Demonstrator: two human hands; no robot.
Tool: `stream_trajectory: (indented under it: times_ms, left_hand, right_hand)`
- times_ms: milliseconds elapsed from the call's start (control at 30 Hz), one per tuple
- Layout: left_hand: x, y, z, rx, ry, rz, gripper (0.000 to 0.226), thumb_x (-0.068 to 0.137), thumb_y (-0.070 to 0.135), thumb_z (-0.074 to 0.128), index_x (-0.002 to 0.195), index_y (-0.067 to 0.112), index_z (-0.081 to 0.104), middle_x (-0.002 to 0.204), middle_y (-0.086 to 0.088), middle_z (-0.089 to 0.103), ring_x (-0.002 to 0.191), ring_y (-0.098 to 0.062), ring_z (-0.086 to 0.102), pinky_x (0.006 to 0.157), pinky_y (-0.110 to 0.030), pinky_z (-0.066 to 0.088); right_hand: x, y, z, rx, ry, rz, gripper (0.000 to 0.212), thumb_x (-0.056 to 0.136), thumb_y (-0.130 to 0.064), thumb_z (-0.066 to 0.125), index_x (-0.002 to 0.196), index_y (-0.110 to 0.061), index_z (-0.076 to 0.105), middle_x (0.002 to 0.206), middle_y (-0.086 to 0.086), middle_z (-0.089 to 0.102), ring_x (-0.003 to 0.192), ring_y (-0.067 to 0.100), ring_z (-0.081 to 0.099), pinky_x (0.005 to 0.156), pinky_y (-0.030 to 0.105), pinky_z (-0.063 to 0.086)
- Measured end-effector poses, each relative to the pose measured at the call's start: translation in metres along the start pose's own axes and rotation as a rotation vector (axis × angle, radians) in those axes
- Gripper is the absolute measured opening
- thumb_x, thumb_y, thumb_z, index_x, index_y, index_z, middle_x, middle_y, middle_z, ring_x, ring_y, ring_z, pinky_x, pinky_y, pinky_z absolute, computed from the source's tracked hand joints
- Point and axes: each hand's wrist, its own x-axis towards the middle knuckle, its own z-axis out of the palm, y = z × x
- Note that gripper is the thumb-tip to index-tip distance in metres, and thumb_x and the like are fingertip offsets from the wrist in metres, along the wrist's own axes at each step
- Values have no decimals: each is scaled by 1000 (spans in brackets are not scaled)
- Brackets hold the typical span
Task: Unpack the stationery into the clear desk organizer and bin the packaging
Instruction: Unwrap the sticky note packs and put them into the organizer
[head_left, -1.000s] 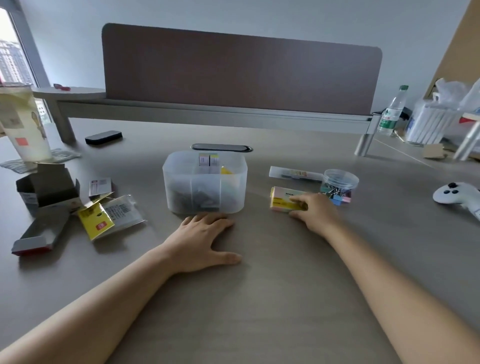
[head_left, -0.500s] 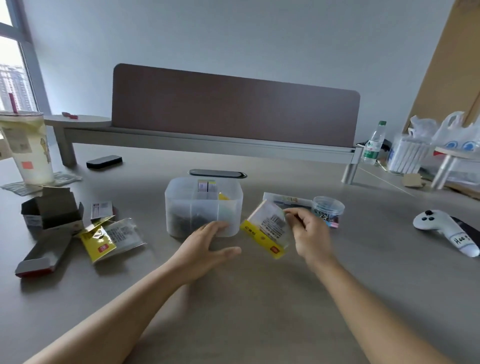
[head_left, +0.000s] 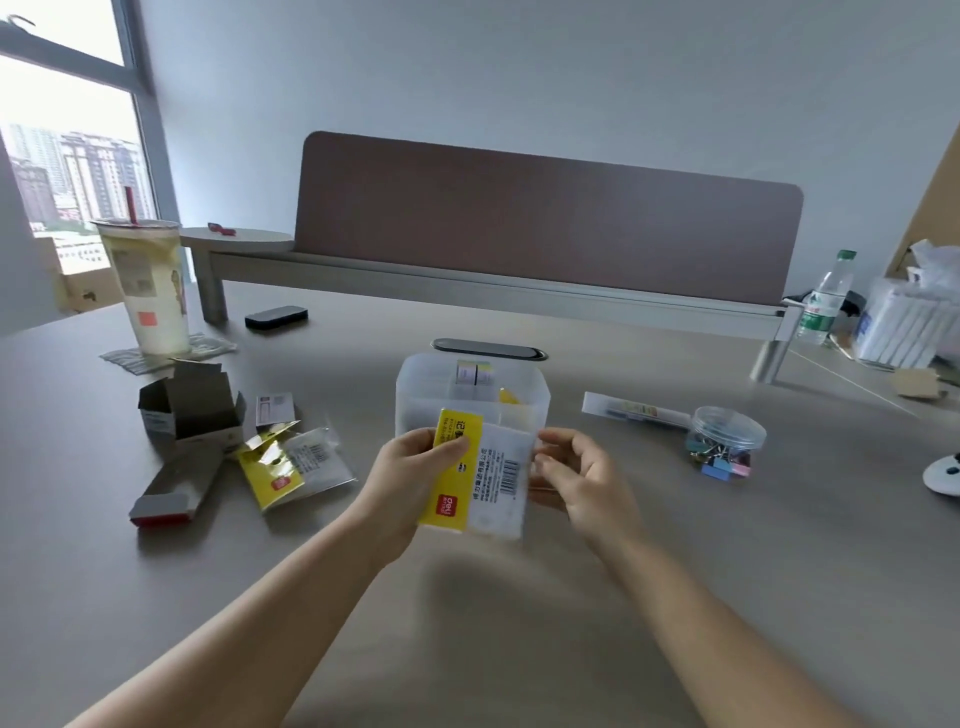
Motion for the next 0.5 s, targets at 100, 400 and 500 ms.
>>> stream_trajectory:
  times_ms: [100,400,500]
  left_hand:
    - [-1,3,-8,67,-20,8,10,87,11,53,81,14,61,82,-6,65,72,-20,62,63,-32,52]
    - [1,1,-23,142,-11,-17,8,87,16,54,83,16,61,85,-6,65,74,-20,63,64,-30,53]
    - [2,3,-25,109,4,4,10,88,15,53,82,15,61,83,-5,66,70,-18,64,60,-28,53]
  right_hand:
    - [6,-1,6,-180,-17,-114,18,89,-7,50,102,-18,54,84,-1,56,85,17,57,82,33,53]
    - [9,3,17,-294,-33,-253,35,80,-1,62,62,-31,59,69,-4,60,60,-2,55,67,20,49]
    - [12,1,16,-245,6,-255,34,81,1,59,62,-27,58,75,-1,56,63,6,50,71,30,47]
